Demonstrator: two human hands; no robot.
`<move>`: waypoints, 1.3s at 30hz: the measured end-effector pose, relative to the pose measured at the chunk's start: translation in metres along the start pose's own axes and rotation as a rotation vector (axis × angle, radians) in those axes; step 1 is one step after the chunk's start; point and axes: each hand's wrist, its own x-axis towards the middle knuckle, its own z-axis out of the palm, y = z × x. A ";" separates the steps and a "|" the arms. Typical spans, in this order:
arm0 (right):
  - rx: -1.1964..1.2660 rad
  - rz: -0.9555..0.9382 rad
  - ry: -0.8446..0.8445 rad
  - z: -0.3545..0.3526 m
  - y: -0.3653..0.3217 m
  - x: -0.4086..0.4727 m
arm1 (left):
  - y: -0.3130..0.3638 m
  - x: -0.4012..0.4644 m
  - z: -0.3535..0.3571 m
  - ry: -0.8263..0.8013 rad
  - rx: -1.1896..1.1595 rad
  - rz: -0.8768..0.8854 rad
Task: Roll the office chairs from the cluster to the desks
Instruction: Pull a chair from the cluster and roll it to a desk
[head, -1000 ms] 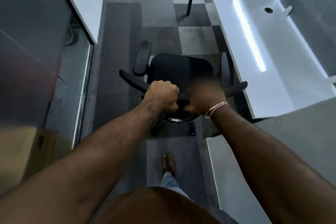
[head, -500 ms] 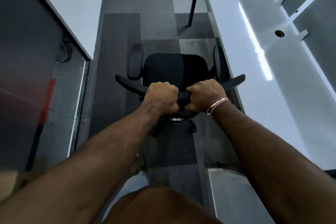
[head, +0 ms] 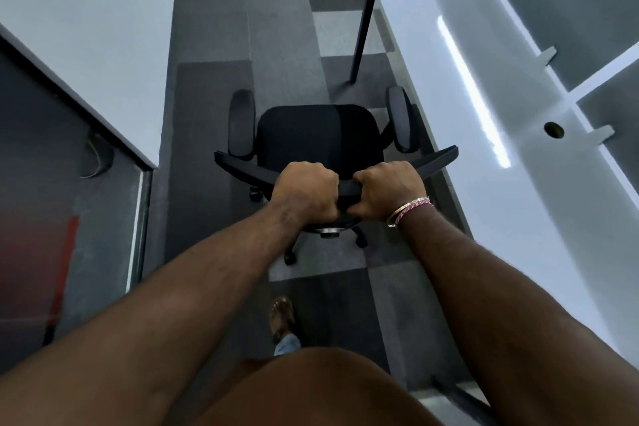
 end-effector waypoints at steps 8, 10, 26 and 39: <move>0.015 0.031 -0.014 -0.001 0.031 0.147 | -0.100 0.119 -0.024 -0.022 0.034 0.020; 0.018 0.046 -0.006 0.001 0.041 0.182 | -0.122 0.151 -0.027 -0.027 0.039 0.030; 0.047 0.075 -0.063 0.001 0.137 0.442 | -0.266 0.389 -0.072 -0.056 0.089 0.044; 0.080 0.409 -0.118 -0.005 0.123 0.558 | -0.368 0.483 -0.074 -0.023 0.080 0.223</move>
